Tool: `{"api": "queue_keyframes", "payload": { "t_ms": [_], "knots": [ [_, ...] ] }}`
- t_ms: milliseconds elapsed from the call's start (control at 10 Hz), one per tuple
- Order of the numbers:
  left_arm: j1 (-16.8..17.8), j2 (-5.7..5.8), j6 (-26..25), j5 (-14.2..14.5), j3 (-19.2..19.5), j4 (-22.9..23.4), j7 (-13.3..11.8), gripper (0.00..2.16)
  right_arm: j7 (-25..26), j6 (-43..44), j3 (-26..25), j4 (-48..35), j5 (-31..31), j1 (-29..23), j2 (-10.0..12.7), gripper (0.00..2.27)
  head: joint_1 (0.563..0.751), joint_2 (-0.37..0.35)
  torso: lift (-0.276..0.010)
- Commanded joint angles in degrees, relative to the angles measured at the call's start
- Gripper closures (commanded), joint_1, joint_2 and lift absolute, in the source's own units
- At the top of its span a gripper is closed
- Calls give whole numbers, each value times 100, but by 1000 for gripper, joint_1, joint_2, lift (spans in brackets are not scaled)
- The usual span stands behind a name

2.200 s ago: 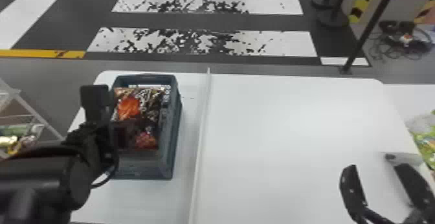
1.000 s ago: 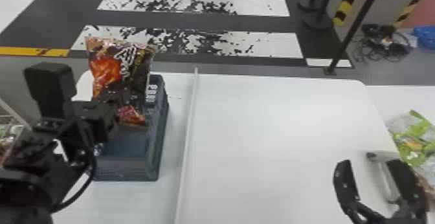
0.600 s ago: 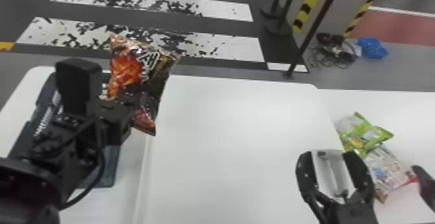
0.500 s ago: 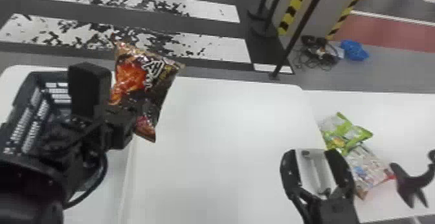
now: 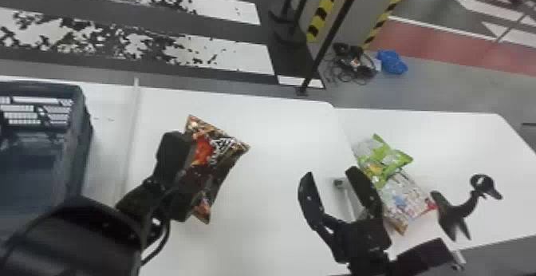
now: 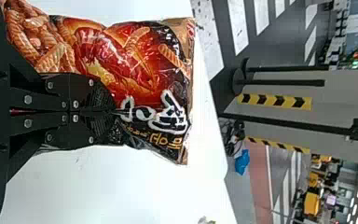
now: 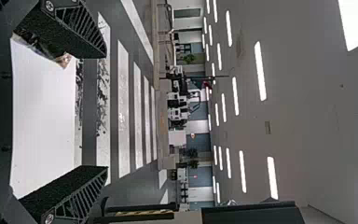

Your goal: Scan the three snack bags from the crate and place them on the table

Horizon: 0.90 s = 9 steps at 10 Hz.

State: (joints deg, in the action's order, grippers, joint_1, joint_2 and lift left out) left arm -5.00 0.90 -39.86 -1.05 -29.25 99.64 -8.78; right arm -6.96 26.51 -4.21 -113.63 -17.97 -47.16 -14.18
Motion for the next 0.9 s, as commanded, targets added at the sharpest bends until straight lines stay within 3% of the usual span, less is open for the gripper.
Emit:
{"api": "queue_keyframes", "payload": {
  "t_ms": [0,200,400,600,800],
  "knots": [
    [113,-64,88,-79,-309,-427,-71,2128,-95,-415,-238,-256,-110,-48,73,76,695,-350,-37],
    [306,-105,193,-185,-713,-884,-212,2128,-411,-854,-475,-493,-295,-100,178,76,695,-350,-37],
    [711,-105,580,-237,-1267,-1702,-256,2128,-596,-1048,-598,-608,-383,-153,249,76,695,-350,-37],
    [1036,-105,932,-237,-1540,-2335,-423,2128,-824,-1294,-730,-652,-497,-162,275,76,695,-350,-37],
    [1141,-105,949,-237,-1663,-2519,-467,2128,-939,-1505,-801,-704,-550,-162,284,76,695,-350,-37]
  ]
}}
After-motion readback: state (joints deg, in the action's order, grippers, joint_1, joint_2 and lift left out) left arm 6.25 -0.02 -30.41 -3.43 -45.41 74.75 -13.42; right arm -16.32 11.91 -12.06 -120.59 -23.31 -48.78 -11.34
